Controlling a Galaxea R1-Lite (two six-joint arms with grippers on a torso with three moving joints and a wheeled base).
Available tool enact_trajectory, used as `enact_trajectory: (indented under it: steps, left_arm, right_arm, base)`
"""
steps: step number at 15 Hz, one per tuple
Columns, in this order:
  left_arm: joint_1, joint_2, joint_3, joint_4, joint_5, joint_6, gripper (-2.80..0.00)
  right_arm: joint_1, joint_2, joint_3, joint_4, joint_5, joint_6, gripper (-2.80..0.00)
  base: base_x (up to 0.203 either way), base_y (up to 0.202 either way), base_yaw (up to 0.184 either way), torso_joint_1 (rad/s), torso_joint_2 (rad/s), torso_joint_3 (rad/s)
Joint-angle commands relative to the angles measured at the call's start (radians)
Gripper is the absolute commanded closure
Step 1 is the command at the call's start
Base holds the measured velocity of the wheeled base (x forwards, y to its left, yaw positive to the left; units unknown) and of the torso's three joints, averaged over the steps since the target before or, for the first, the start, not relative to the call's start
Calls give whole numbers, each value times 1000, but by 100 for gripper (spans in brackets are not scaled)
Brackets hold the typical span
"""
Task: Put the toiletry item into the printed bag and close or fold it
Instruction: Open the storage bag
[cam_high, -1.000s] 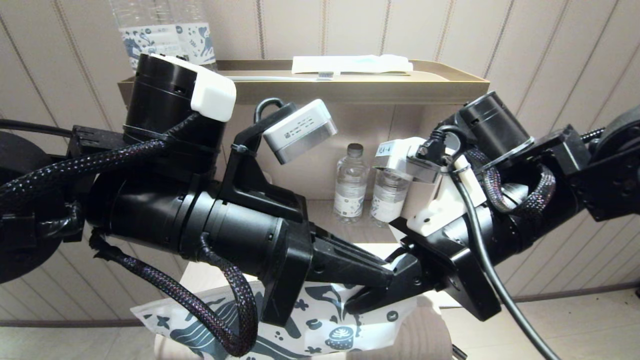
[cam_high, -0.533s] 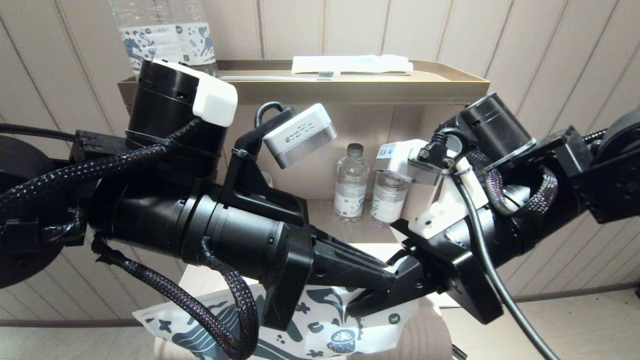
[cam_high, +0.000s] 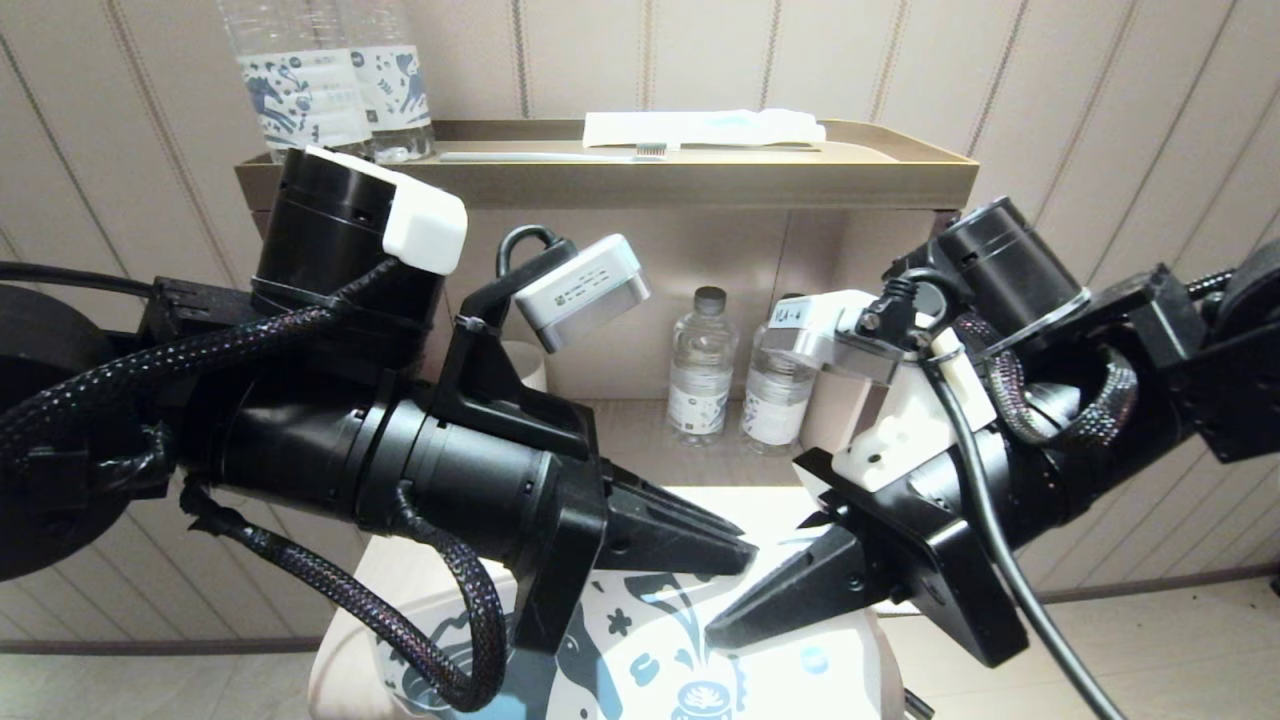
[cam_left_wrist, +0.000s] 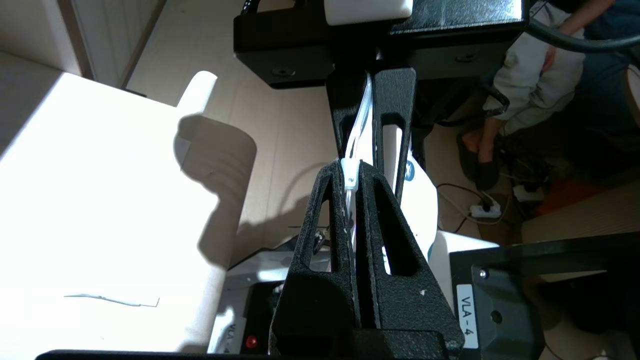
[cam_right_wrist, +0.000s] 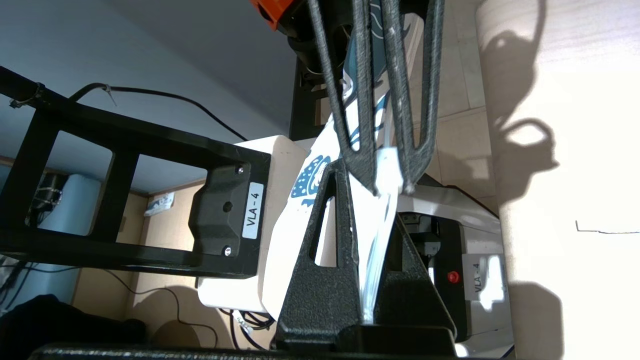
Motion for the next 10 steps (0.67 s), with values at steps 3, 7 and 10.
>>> enact_trajectory:
  steps: [3,7,10]
  left_arm:
    - [23,-17,26,0,-5,2,0]
    - [75,-49,65,0,-6,4,0]
    - [124,-81,99,0,-9,4,0]
  right_arm:
    - [-6,-10,6,3,5,-2,0]
    - [-12,-33,14,3,5,-3,0]
    - [-24,-47,24,4,5,-3,0]
  base:
    - [0,0,0,0,0,0]
    - [0,0,0,0,0,0]
    - [0,0,0,0,0,0]
